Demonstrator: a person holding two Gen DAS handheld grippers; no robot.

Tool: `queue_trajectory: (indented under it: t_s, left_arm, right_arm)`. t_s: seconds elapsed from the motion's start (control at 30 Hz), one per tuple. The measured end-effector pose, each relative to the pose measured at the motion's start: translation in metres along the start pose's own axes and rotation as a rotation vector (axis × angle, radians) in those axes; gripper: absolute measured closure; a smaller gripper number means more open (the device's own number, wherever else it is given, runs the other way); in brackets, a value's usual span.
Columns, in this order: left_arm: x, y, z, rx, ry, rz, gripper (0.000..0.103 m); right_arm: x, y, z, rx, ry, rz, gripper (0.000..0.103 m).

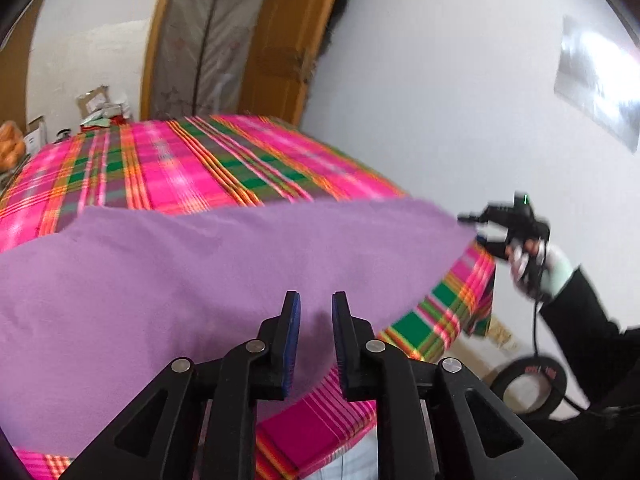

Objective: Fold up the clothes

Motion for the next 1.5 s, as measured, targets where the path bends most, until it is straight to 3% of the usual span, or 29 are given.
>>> queue_trajectory:
  t_s: [0.13, 0.2, 0.23, 0.43, 0.6, 0.67, 0.73, 0.83, 0.93, 1.03, 1.13, 1.17, 1.37, 1.43, 1.5]
  left_arm:
    - [0.006, 0.001, 0.024, 0.066, -0.055, -0.003, 0.085]
    - [0.005, 0.005, 0.034, 0.084, -0.088, 0.010, 0.085]
    - [0.004, 0.008, 0.037, 0.094, -0.098, 0.016, 0.085]
    - [-0.007, 0.027, 0.052, 0.130, -0.130, 0.068, 0.085]
    - [-0.020, 0.039, 0.055, 0.142, -0.120, 0.119, 0.085]
    - [-0.021, 0.037, 0.055, 0.149, -0.117, 0.117, 0.085]
    - [-0.021, 0.035, 0.057, 0.156, -0.121, 0.113, 0.085]
    - [-0.021, 0.033, 0.064, 0.167, -0.139, 0.105, 0.085]
    - [-0.022, 0.036, 0.066, 0.171, -0.148, 0.110, 0.085]
    - [-0.024, 0.038, 0.067, 0.174, -0.152, 0.116, 0.085]
    - [-0.024, 0.034, 0.068, 0.187, -0.150, 0.110, 0.085]
    - [-0.023, 0.032, 0.070, 0.192, -0.150, 0.106, 0.085]
    - [-0.027, 0.020, 0.096, 0.264, -0.155, 0.109, 0.085]
    - [-0.029, 0.016, 0.111, 0.304, -0.172, 0.107, 0.085]
    - [-0.031, 0.014, 0.125, 0.341, -0.203, 0.098, 0.082]
  right_arm:
    - [0.005, 0.011, -0.006, 0.038, 0.022, -0.002, 0.071]
    - [0.007, 0.014, -0.005, 0.032, 0.004, -0.002, 0.098]
    - [0.008, 0.015, -0.003, 0.033, -0.006, -0.004, 0.099]
    - [0.018, -0.001, 0.023, 0.029, -0.138, -0.055, 0.099]
    - [0.015, 0.015, -0.008, -0.066, -0.077, 0.003, 0.096]
    - [0.020, 0.007, -0.016, -0.117, -0.072, -0.039, 0.085]
    - [0.030, -0.008, -0.017, -0.156, -0.093, -0.098, 0.085]
    - [0.033, -0.020, 0.011, -0.107, -0.183, -0.110, 0.085]
    - [0.009, -0.004, 0.059, 0.020, -0.312, 0.008, 0.085]
    - [-0.031, 0.037, 0.089, 0.070, -0.398, 0.179, 0.085]
    - [-0.049, 0.076, 0.082, -0.005, -0.403, 0.289, 0.085]
    - [-0.048, 0.083, 0.077, -0.034, -0.392, 0.296, 0.101]
    - [0.001, 0.072, 0.059, -0.156, -0.328, 0.140, 0.103]
    - [-0.005, 0.072, 0.071, -0.198, -0.395, 0.125, 0.101]
    - [-0.027, 0.080, 0.093, -0.172, -0.503, 0.151, 0.101]
Point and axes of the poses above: each gripper's, at about its wrist camera, not at the fingertips, and y roughly the way its jaws point, z to its left, x to its top, the point moved 5 cm from there along y, roughly the way its jaws point, and after that the axes turned 14 degrees about x, right-handed, at the moved point
